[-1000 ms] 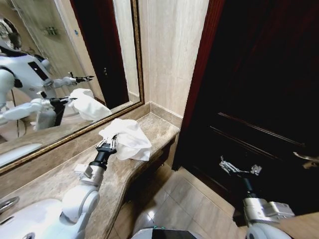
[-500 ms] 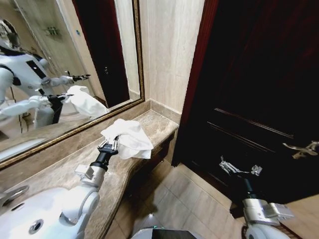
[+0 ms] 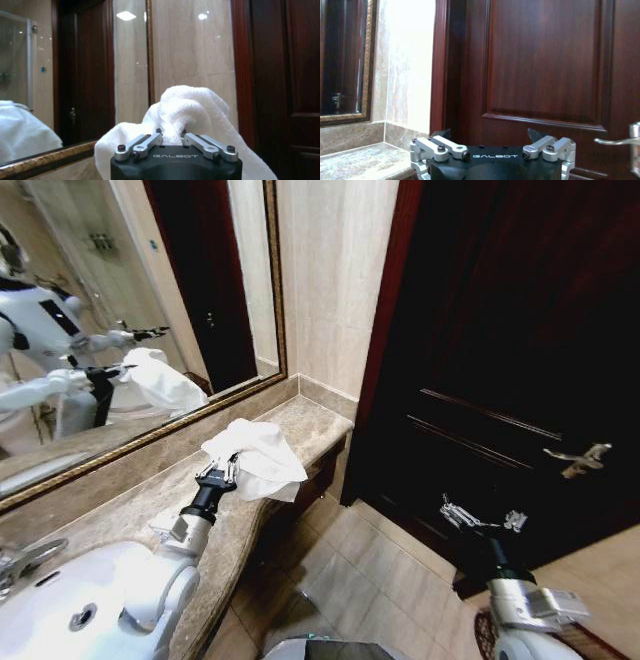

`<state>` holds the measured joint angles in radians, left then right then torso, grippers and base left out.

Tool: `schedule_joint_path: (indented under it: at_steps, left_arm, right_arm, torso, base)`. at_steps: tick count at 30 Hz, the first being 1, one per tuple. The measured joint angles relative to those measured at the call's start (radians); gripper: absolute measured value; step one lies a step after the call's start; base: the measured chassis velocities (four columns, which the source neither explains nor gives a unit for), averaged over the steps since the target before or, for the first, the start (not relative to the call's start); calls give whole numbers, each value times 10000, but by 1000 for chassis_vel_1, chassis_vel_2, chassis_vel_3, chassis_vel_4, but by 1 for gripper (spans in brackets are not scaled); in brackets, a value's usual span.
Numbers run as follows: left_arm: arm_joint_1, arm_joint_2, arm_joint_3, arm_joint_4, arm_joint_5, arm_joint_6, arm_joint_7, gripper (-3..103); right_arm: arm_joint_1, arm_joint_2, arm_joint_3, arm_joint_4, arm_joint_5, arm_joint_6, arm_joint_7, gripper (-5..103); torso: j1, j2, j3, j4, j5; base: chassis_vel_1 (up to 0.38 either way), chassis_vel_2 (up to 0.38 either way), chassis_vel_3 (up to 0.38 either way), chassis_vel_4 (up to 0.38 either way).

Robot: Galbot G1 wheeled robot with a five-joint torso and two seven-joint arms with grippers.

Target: Discard the used towel into the hamper.

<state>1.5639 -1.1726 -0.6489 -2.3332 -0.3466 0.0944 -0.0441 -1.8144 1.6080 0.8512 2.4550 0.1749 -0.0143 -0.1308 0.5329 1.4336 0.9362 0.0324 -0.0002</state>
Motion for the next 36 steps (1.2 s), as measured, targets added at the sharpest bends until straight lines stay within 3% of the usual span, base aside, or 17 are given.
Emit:
schedule_joint_path:
  at_steps: [36]
  left_arm:
    - [303,-36,-28,-169,203,-261,277,7]
  right_arm:
    - [-275,0,29,182,-90,368,-88,100]
  torso:
    - [-2,0,-1,0,-1]
  base:
    - [-35,-176,-171,-30]
